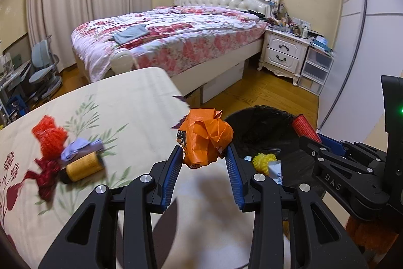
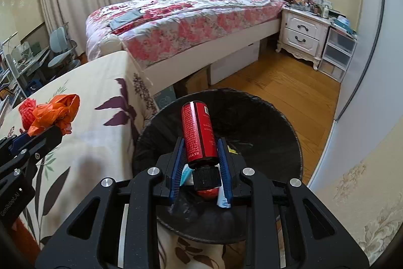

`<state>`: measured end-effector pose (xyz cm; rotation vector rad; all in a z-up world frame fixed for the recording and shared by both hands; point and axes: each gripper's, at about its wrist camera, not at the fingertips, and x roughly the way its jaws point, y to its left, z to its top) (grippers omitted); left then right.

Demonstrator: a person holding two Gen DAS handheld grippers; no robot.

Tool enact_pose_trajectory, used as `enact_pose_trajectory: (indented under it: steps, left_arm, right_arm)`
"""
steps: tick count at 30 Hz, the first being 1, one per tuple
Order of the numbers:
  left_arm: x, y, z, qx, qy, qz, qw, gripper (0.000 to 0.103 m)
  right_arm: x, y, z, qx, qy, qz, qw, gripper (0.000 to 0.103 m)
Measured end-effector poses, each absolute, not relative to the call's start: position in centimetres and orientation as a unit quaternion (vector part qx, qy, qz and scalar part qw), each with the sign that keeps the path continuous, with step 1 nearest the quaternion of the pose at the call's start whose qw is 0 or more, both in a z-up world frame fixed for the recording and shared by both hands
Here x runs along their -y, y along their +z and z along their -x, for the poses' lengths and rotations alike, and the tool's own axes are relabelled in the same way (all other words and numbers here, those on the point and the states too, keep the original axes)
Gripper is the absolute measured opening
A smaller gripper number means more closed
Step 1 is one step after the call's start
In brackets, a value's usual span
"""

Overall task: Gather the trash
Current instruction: 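Carry orange bag and red can over the bin and open both grippers, then move both open tools back over the trash pile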

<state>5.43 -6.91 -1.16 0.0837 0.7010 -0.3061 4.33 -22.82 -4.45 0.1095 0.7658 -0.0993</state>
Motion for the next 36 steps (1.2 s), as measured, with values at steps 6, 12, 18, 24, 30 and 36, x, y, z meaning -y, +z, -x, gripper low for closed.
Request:
enact_pose_trajectory:
  steps: [6,12,18,24,30,36]
  left_arm:
    - [9.7,-2.2,-6.9,-0.339,-0.163,-0.055,0.925,0.038]
    - [11.3,-3.1,-8.0,-0.346,-0.164,-0.076,0.921,0.038]
    - [12.2,-3.4,-8.5,-0.355,-0.167,-0.082,0.916,0.038]
    - [12.4,-3.4,-8.4,-0.354,-0.171,-0.086,0.915,0.057]
    - [11.0,-2.7,-8.2,-0.354,-0.159,-0.069,0.919,0.074]
    - [7.8,-2.3,-7.3,-0.357,-0.132,-0.056,0.923,0.076]
  right_arm:
    - [24.7,-5.2,-4.8,-0.376,-0.064,-0.061,0.922,0.026]
    - [25.7,-6.1,-5.3,-0.382,-0.074,-0.069,0.919,0.026]
    - [26.4,-6.8,-5.8,-0.390,-0.081,-0.073,0.914,0.026]
    - [26.9,-6.6,-5.4,-0.383,-0.097,-0.076,0.916,0.042]
    - [26.8,-5.8,-5.0,-0.373,-0.110,-0.072,0.919,0.067]
    - [25.4,-4.9,-4.7,-0.366,-0.096,-0.073,0.923,0.079]
